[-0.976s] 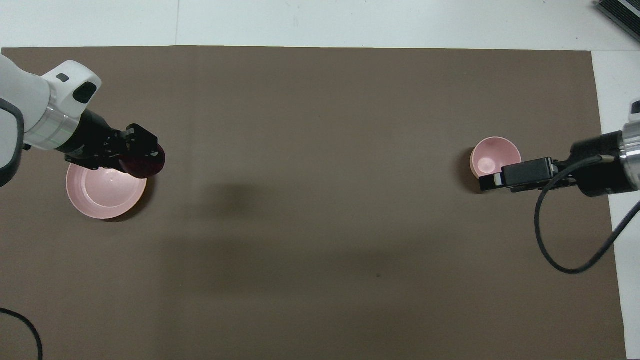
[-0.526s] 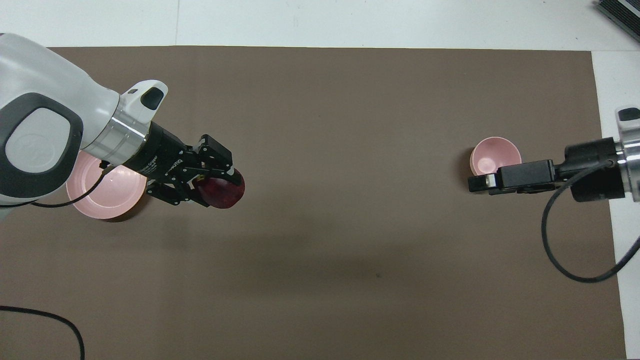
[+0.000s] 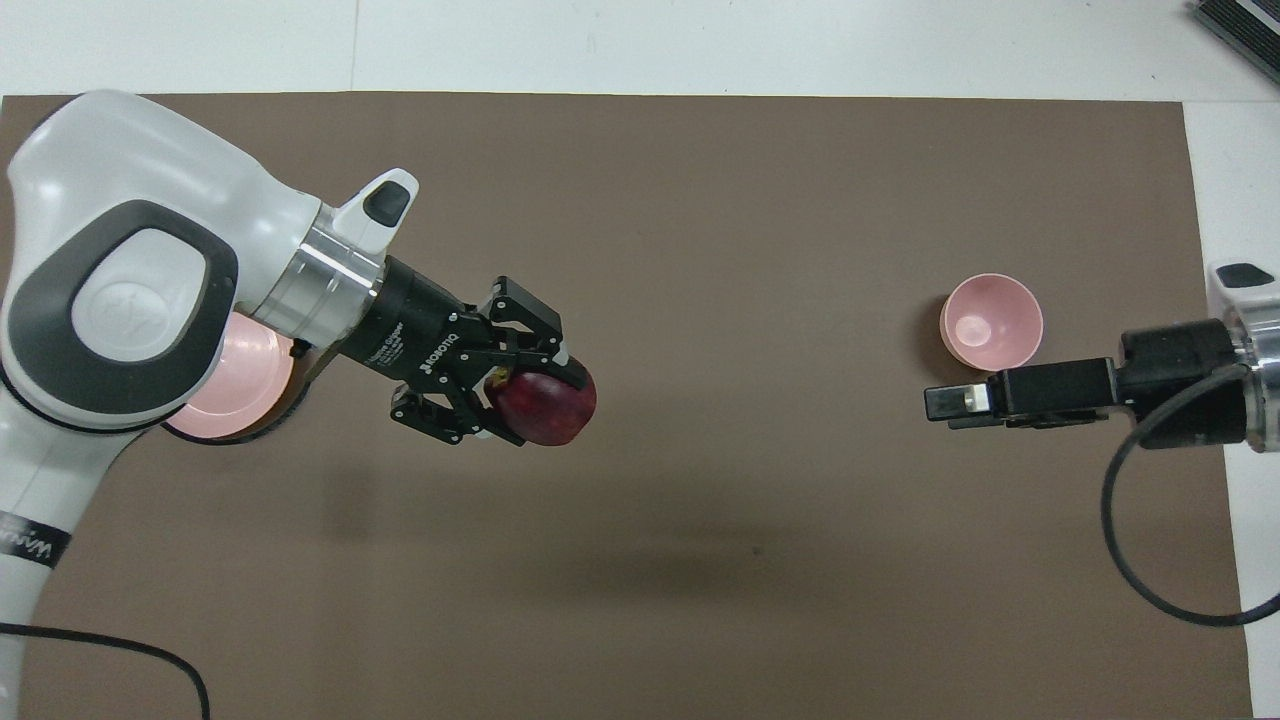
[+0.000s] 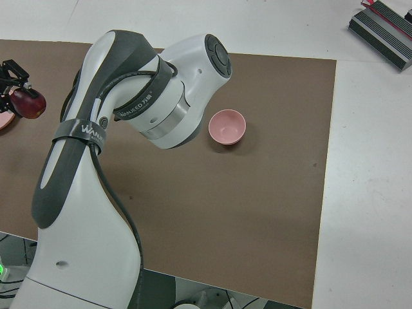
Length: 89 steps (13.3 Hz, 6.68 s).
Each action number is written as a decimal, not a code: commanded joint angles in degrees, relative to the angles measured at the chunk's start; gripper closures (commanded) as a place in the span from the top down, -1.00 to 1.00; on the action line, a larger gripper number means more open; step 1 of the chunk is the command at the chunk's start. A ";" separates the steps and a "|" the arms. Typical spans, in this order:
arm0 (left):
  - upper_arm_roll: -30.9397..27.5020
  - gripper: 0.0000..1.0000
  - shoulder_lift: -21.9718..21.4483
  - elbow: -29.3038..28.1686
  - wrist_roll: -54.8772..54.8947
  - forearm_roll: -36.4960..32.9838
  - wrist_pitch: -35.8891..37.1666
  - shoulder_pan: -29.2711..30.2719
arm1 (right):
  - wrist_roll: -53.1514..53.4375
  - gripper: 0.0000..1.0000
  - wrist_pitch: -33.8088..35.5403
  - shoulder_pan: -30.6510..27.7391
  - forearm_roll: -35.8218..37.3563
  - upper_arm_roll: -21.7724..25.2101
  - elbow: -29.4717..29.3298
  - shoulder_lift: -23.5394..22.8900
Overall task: Move apple from plate to bowl
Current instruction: 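Lift the apple with the left gripper while the right gripper reaches toward it, then close the right gripper on the apple held by the left gripper, then open the left gripper and carry the apple toward the bowl with the right, then lower the apple into the pink bowl with the right gripper while the left withdraws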
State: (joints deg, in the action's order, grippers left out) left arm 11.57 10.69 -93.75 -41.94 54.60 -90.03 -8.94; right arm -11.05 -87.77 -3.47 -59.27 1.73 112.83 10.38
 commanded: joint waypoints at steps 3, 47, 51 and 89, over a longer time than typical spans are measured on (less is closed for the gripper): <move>1.08 -1.00 -2.08 -2.59 -9.37 10.69 -6.38 -1.35 | 0.59 1.00 1.11 -2.07 -7.16 -0.06 7.83 6.13; 14.27 -1.00 0.21 -6.71 -17.92 49.55 -29.41 -11.63 | 3.74 -1.00 3.93 -2.07 -8.23 -0.50 9.51 7.47; 14.27 1.00 0.03 -6.27 -18.01 47.54 -30.46 -11.63 | 3.93 -1.00 3.66 -2.07 -6.21 -0.50 8.46 6.50; 12.78 1.00 -0.14 -9.00 12.54 -43.96 -21.86 8.13 | 6.30 -1.00 -31.58 5.58 75.45 -1.03 -10.79 -30.50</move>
State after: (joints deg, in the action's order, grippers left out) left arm 24.59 11.23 -102.75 -34.72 13.34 -112.62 -3.14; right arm -6.14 -118.34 3.19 14.65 1.20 102.27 -19.69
